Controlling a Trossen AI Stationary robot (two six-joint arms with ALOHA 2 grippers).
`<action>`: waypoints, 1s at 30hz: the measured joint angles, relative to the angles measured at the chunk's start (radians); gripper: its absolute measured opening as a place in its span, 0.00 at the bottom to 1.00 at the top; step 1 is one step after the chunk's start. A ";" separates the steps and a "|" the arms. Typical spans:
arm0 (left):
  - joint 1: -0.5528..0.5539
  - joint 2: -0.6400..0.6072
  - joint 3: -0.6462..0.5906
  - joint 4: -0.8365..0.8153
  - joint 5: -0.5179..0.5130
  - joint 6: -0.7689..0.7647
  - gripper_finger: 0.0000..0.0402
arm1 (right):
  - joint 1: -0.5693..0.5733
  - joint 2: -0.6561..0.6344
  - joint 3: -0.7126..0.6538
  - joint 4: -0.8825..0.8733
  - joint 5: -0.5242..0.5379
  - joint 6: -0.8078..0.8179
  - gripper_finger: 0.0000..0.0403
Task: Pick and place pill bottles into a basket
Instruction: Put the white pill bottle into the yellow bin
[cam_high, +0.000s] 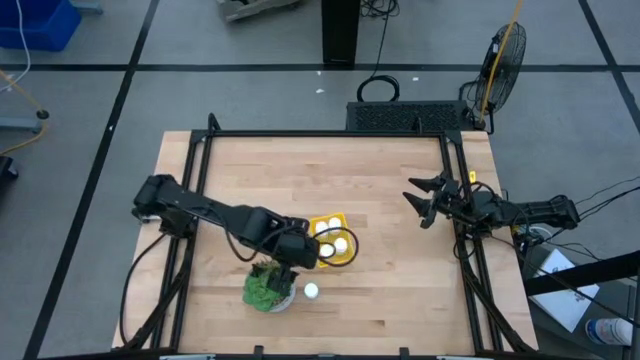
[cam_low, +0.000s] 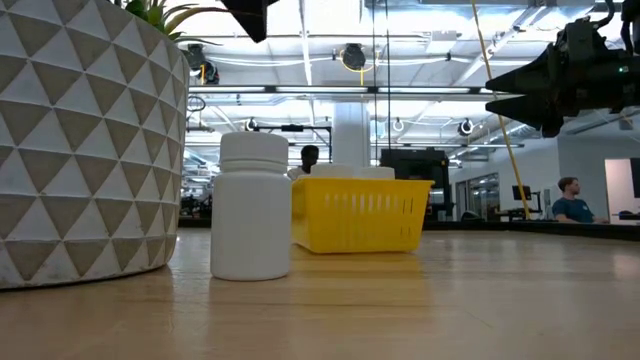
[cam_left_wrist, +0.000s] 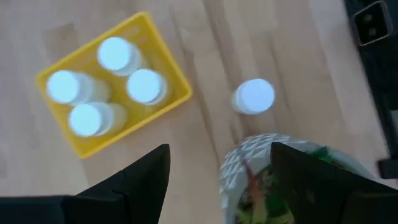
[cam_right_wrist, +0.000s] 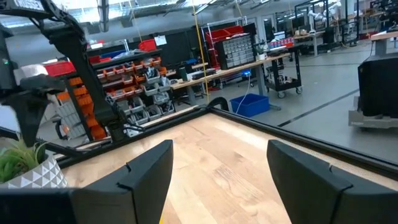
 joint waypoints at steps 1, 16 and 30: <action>0.000 0.010 0.012 -0.001 0.011 0.001 0.70 | 0.000 0.000 0.000 0.000 0.000 0.004 0.62; -0.006 0.189 0.187 -0.114 0.092 0.010 0.70 | 0.000 0.000 0.000 0.007 0.002 0.007 0.62; -0.033 0.224 0.206 -0.073 0.081 0.049 0.70 | 0.000 0.001 0.000 0.017 0.001 0.009 0.62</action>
